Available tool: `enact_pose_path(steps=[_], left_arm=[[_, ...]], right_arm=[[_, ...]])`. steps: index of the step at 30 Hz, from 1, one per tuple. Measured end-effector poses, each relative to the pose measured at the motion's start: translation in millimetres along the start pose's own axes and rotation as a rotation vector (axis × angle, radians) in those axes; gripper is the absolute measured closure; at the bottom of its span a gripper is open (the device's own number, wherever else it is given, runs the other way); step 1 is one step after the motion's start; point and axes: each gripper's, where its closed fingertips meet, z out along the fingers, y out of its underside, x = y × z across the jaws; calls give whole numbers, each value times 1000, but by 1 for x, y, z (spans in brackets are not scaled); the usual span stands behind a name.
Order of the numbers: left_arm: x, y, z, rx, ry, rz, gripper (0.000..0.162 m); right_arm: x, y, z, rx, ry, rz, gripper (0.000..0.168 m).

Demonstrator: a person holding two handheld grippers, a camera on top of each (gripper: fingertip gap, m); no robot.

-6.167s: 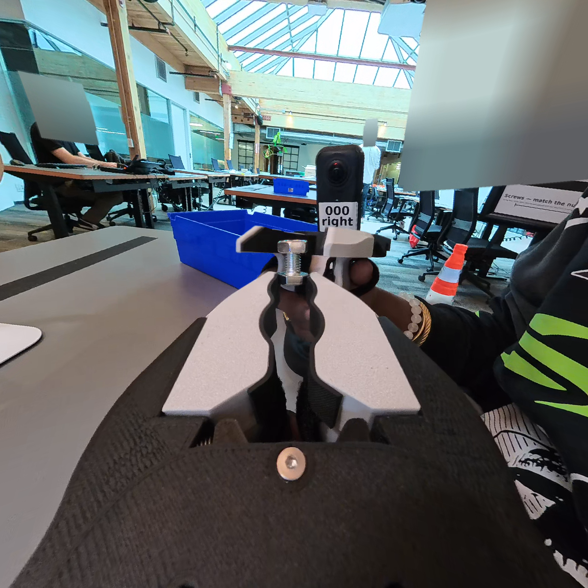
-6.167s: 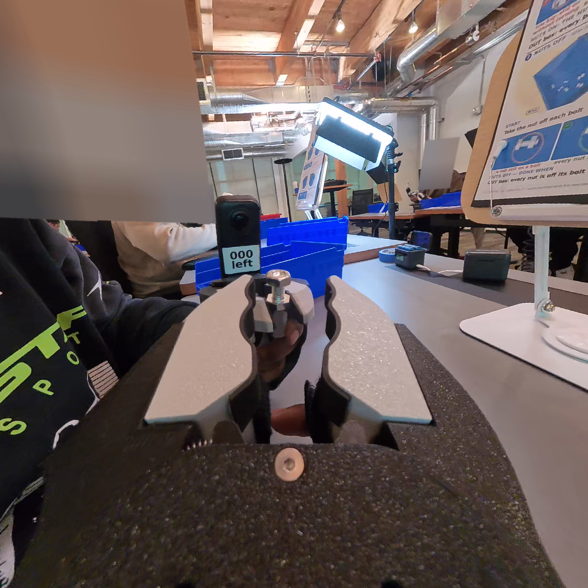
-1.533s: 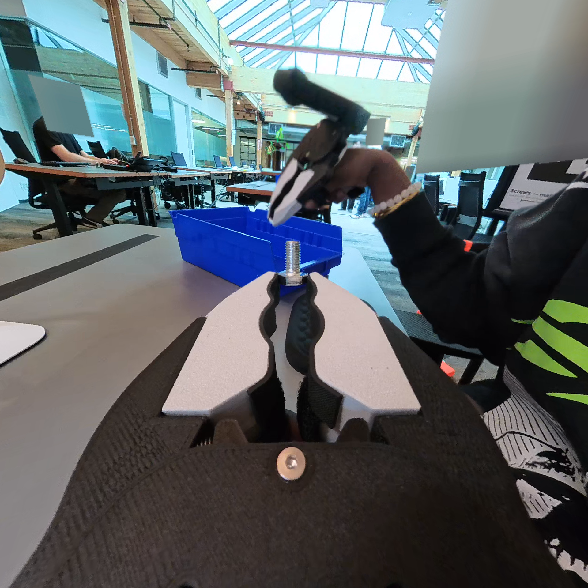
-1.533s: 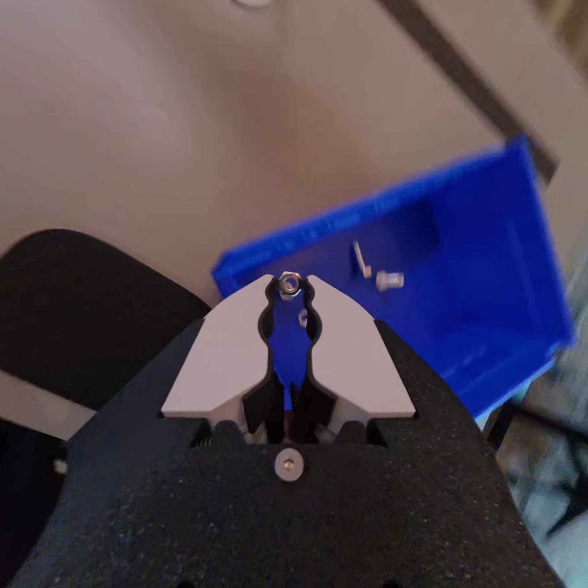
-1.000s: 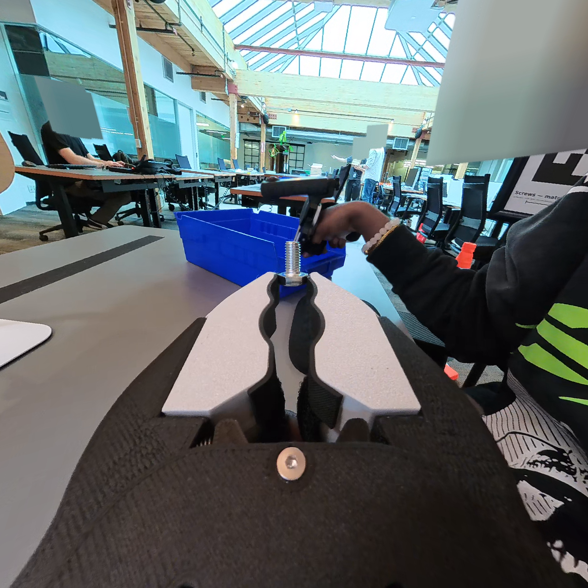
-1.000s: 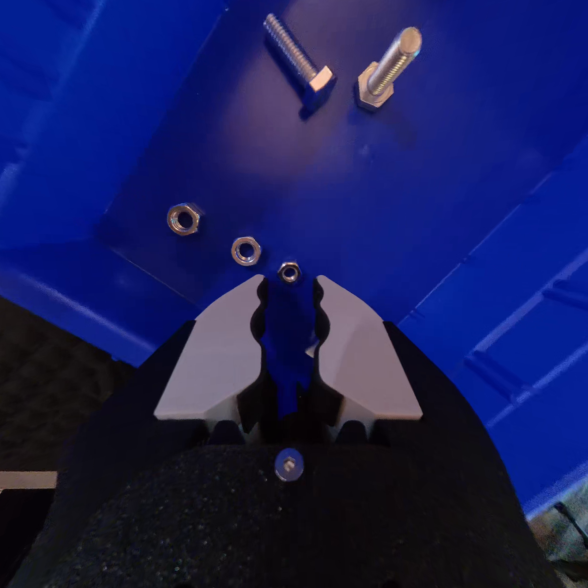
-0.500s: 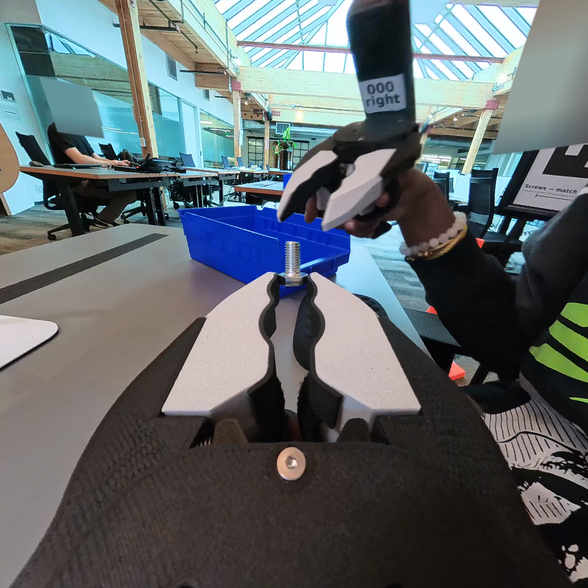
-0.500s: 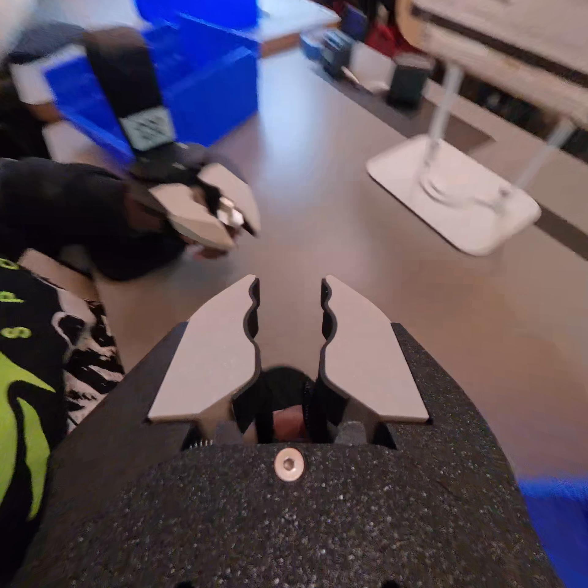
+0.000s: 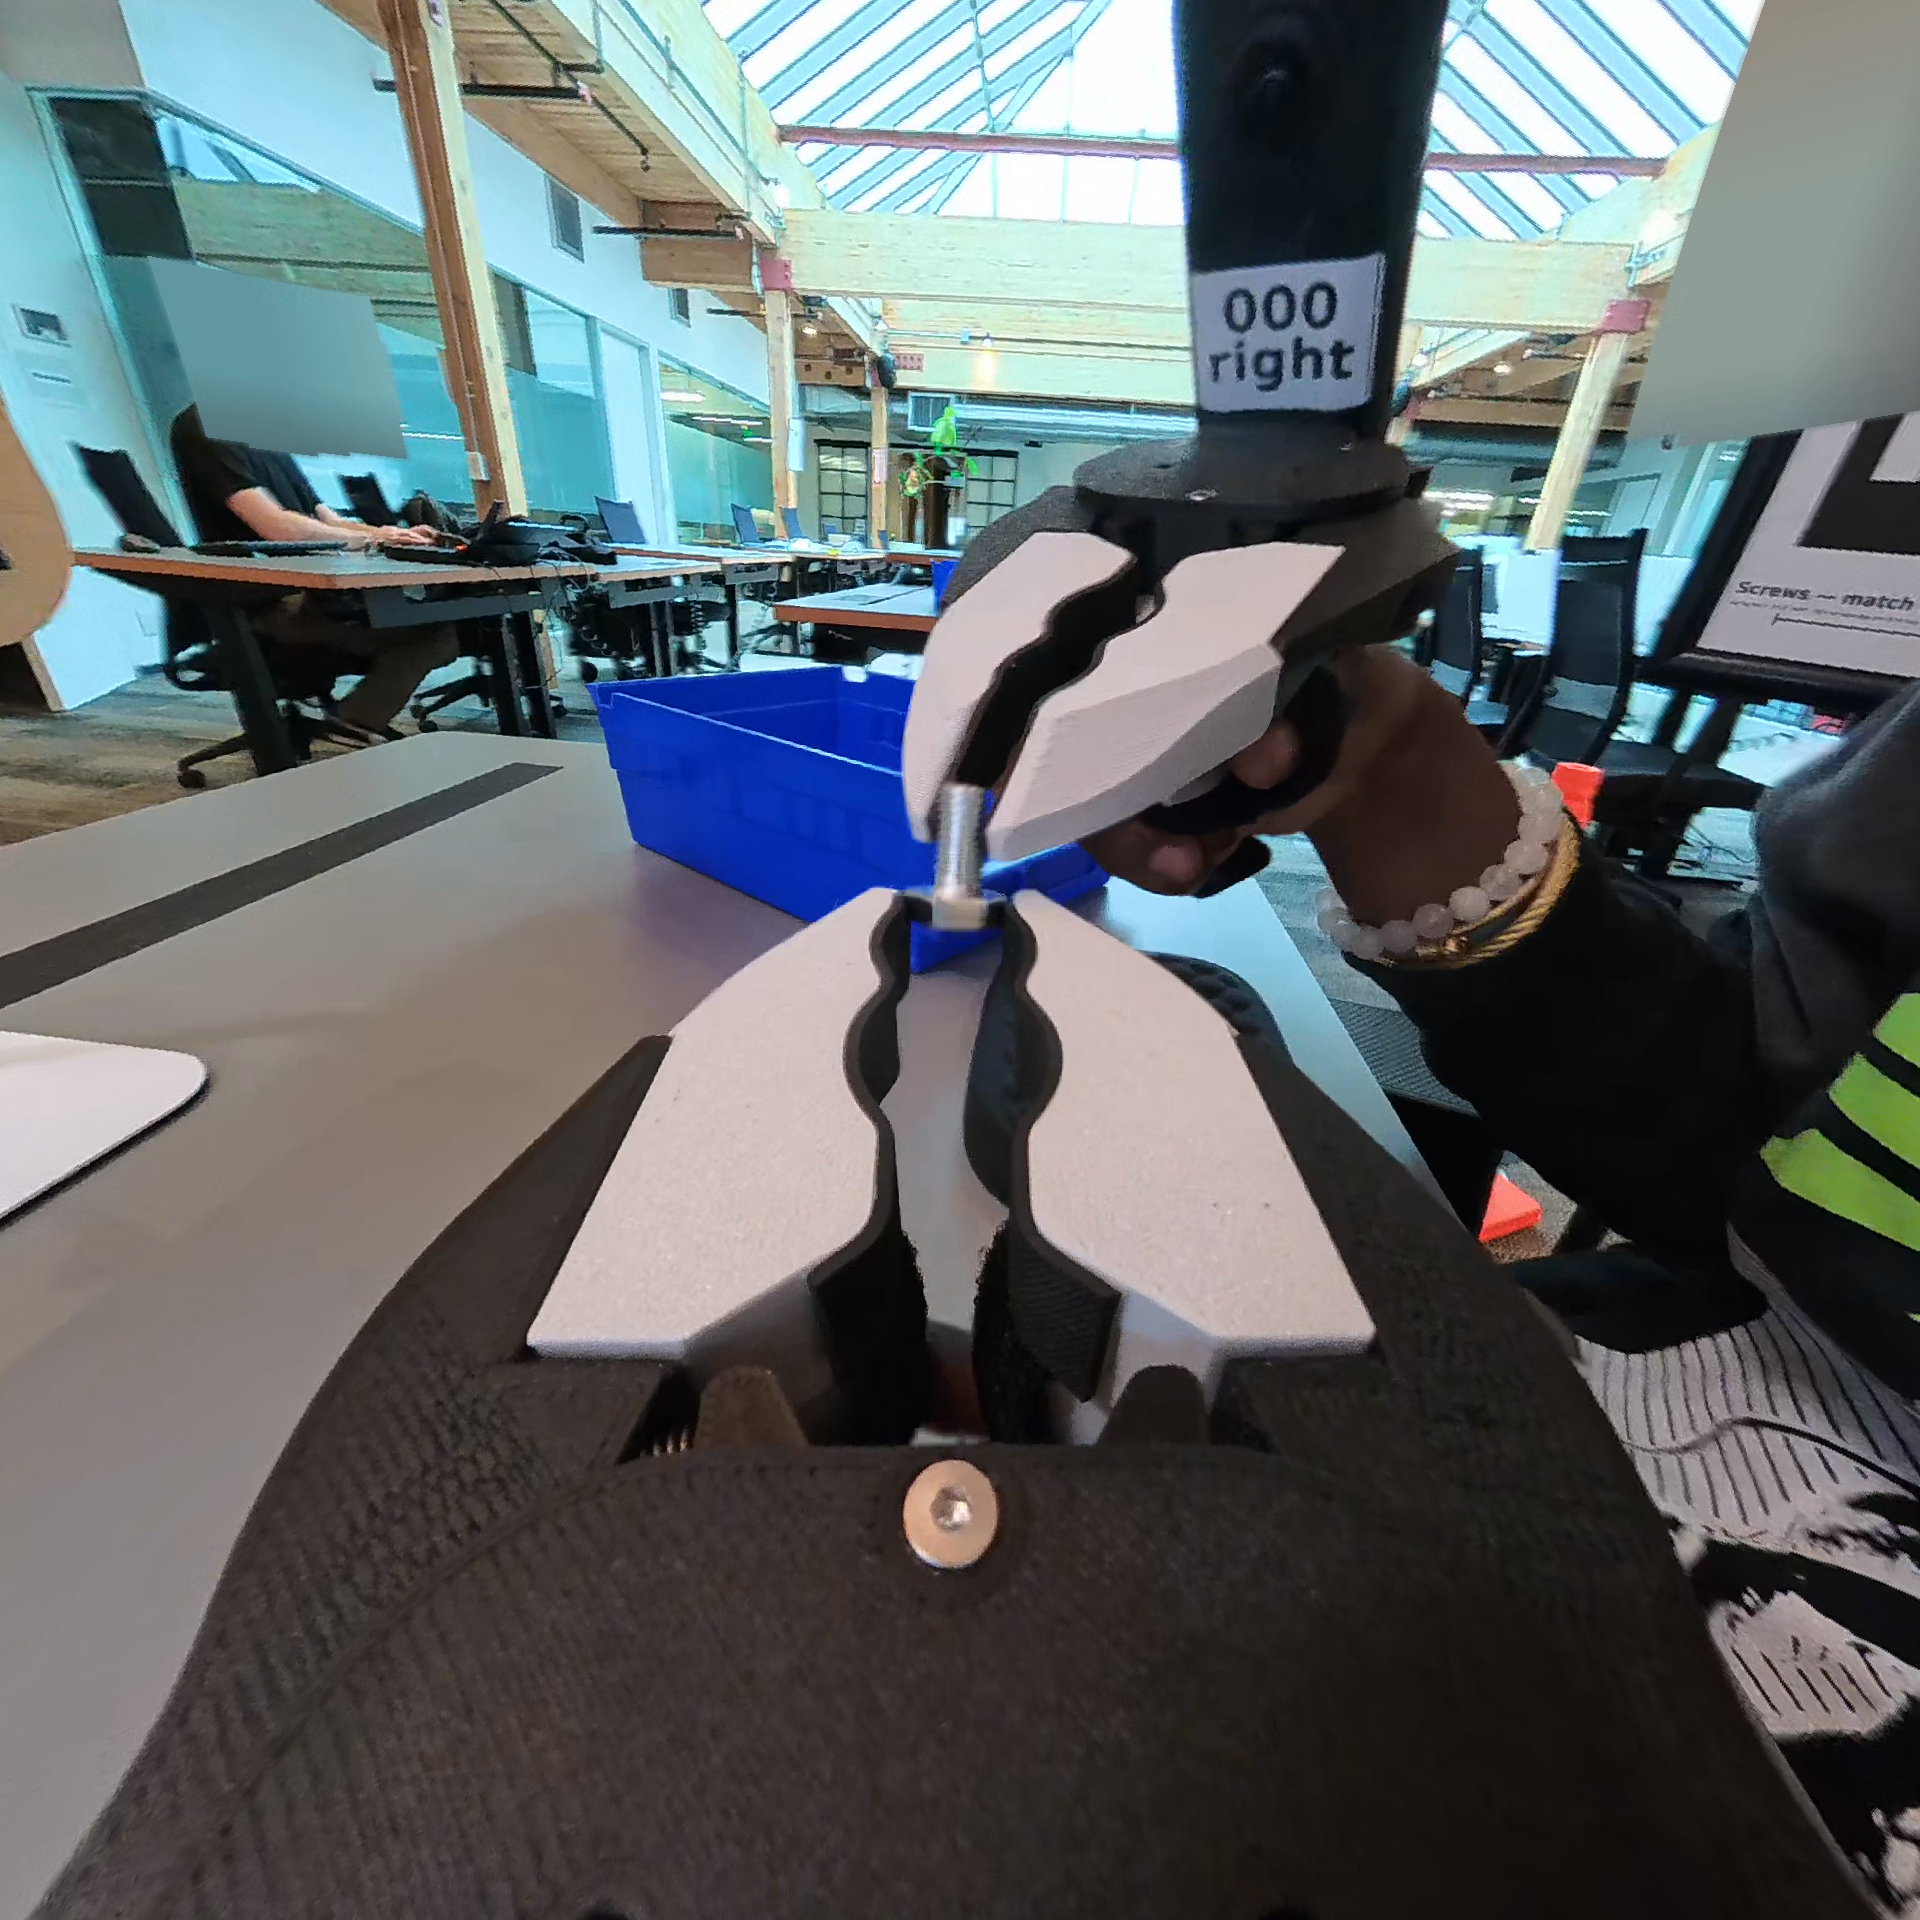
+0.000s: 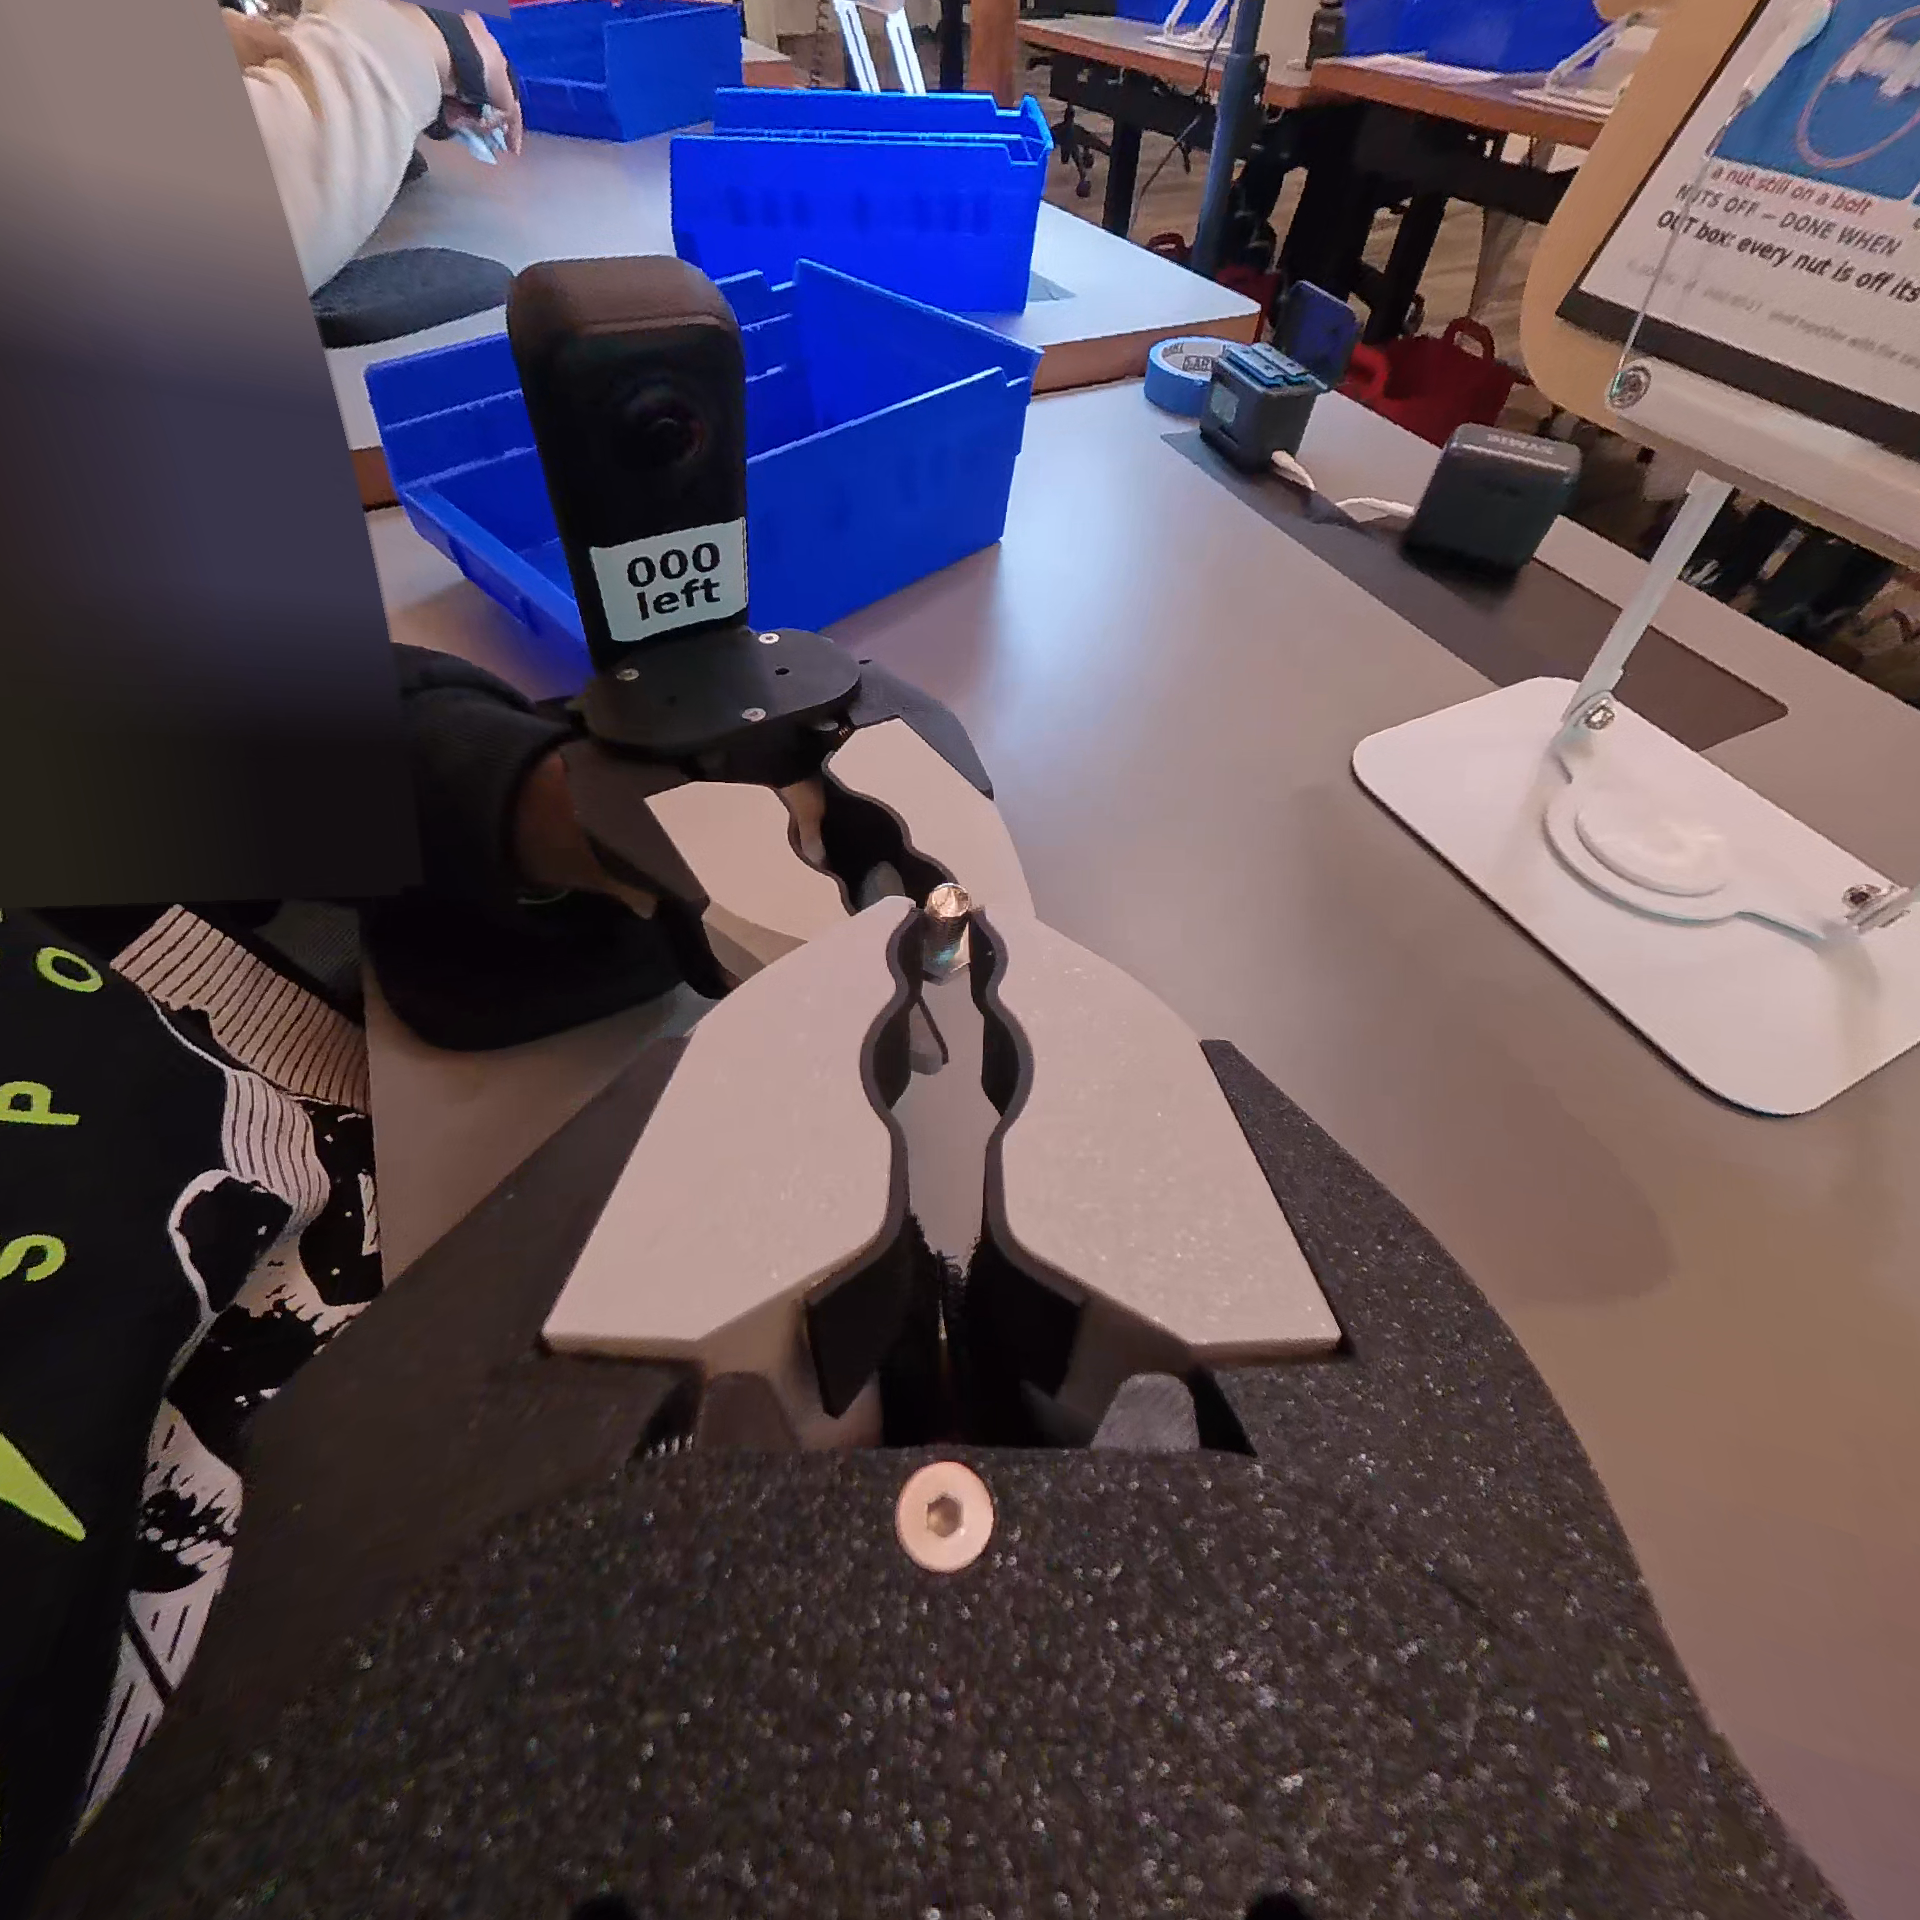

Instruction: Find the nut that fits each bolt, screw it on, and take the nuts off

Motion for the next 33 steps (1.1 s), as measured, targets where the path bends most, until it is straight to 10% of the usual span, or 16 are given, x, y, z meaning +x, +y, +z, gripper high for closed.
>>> enact_pose_path(steps=[7,15,24,33], left_arm=[[-23,7,5,-23,-169,3,60],[-27,12,5,-49,-183,-1,59],[-28,17,5,-71,-183,2,60],[-27,21,5,-101,-180,6,64]], right_arm=[[96,12,-89,-19,499,42,160],[219,123,-232,-292,1058,336,160],[257,223,-244,-437,1039,653,160],[260,217,-254,-391,1115,633,135]])
